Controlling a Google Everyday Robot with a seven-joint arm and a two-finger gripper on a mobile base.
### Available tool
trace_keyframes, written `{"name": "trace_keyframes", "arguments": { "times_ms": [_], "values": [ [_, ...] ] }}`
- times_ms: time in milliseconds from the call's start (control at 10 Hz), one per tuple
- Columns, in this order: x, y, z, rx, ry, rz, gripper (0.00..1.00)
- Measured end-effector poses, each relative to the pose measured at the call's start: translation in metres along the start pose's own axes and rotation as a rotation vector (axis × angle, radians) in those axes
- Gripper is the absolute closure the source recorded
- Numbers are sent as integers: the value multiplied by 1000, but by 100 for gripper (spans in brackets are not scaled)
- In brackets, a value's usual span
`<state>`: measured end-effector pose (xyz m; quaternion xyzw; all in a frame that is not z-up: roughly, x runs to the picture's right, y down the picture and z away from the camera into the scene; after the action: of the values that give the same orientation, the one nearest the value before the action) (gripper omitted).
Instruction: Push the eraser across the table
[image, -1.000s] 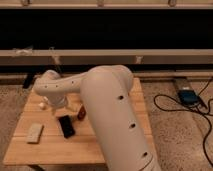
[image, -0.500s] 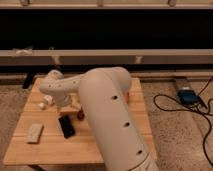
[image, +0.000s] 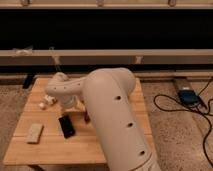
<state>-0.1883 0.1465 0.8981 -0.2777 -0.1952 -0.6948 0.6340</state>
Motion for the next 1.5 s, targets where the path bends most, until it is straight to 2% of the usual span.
{"name": "trace_keyframes", "arguments": {
  "times_ms": [300, 1500],
  "values": [
    [-12, 23, 9, -6, -16, 9, 20],
    [-15, 21, 1, -3, -18, 1, 20]
  ]
}}
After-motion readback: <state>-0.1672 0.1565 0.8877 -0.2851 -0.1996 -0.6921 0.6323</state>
